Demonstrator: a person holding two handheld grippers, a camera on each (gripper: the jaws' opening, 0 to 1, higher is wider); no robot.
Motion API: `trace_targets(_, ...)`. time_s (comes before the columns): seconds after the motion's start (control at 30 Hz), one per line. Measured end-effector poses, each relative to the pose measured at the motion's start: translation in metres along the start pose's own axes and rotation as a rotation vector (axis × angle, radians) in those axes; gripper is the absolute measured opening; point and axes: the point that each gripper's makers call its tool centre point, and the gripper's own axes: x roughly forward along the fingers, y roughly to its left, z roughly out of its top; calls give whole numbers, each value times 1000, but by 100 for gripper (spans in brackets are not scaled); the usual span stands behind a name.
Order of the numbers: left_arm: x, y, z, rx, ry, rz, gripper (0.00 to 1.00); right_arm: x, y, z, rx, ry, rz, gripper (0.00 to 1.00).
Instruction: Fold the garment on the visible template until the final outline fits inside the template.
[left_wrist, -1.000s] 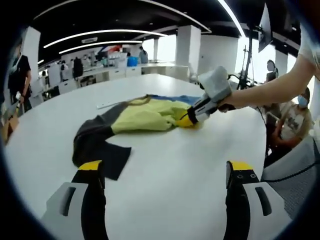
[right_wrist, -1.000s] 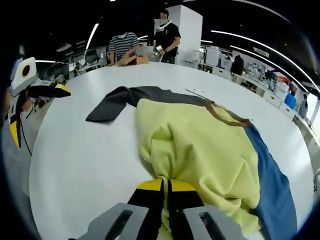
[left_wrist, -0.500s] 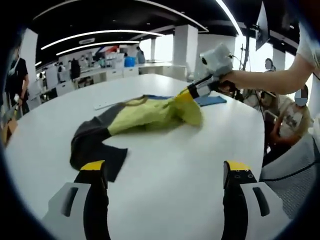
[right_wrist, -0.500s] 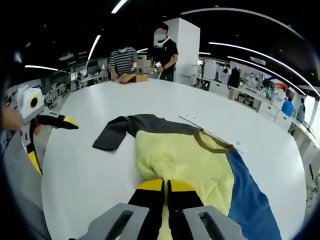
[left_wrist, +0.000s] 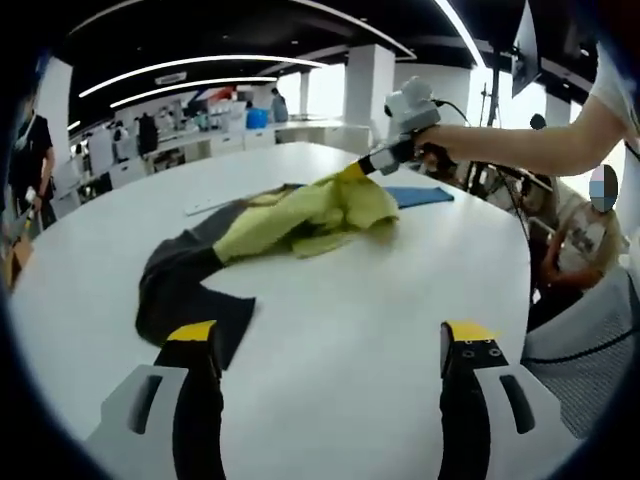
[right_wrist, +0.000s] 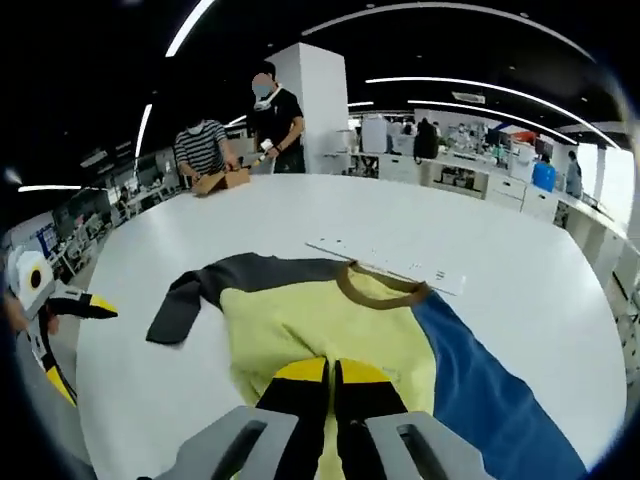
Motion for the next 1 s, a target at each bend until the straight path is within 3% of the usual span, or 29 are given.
trace_targets(0.2, 5, -3, 0, 6, 9, -14, 85, 20, -18, -22, 36, 84, -8, 0)
trace_targets(0.43, 7, 2, -3, -11, 21, -9, 83, 25, -21, -42, 21, 162, -4, 0)
trace_targets(0.53, 7, 2, -4, -18, 23, -3, 83, 27, -22, -59, 36, 221, -11, 0)
trace_targets(0.77, 4, 6, -5, -33, 16, 9, 83, 24, -20, -56, 78, 204, -18, 0)
trace_targets(0.93, 4, 5, -4, -45, 14, 11, 82, 20, -19, -49, 181, 119, -34, 0)
trace_targets(1.0, 4, 4, -2, -38, 10, 11, 82, 15, -16, -41, 223, 77, -17, 11)
